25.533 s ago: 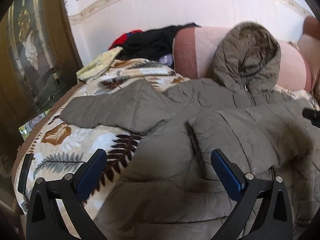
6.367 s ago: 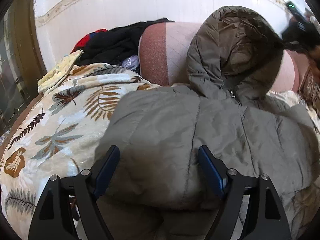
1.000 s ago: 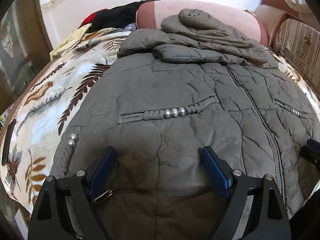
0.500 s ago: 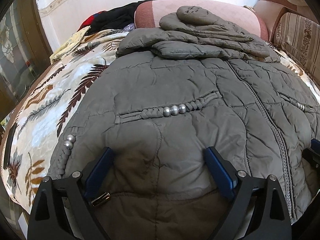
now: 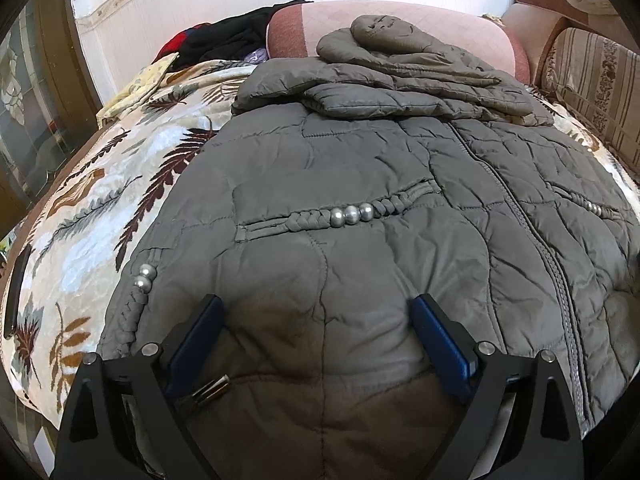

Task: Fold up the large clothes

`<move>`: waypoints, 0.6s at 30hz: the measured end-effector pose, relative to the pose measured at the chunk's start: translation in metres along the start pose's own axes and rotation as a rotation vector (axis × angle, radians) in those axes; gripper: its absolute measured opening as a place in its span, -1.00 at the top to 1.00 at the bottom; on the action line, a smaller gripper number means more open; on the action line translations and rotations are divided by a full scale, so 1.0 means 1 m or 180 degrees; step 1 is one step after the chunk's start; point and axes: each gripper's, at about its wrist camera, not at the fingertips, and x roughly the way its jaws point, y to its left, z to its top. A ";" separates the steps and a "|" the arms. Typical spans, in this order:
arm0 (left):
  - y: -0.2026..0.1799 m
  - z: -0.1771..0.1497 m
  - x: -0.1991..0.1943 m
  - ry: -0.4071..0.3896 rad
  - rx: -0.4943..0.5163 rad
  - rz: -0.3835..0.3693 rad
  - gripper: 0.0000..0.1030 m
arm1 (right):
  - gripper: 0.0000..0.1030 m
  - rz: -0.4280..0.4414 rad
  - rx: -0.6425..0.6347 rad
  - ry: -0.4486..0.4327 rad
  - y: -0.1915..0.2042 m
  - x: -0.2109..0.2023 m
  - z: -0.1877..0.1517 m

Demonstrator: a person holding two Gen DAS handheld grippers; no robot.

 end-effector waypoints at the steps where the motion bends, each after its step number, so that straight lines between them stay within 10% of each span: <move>1: 0.001 -0.001 -0.001 -0.0009 0.0008 -0.0015 -0.84 | -0.22 -0.0088 0.0090 -0.0093 -0.009 -0.007 0.004; 9: 0.027 -0.003 -0.023 -0.0177 -0.0059 -0.0088 -0.84 | -0.55 -0.0585 0.0761 -0.0293 -0.081 -0.034 0.004; 18: 0.148 -0.019 -0.021 0.0058 -0.1247 -0.0051 -0.84 | -0.55 -0.0455 0.1196 -0.0149 -0.117 -0.040 -0.013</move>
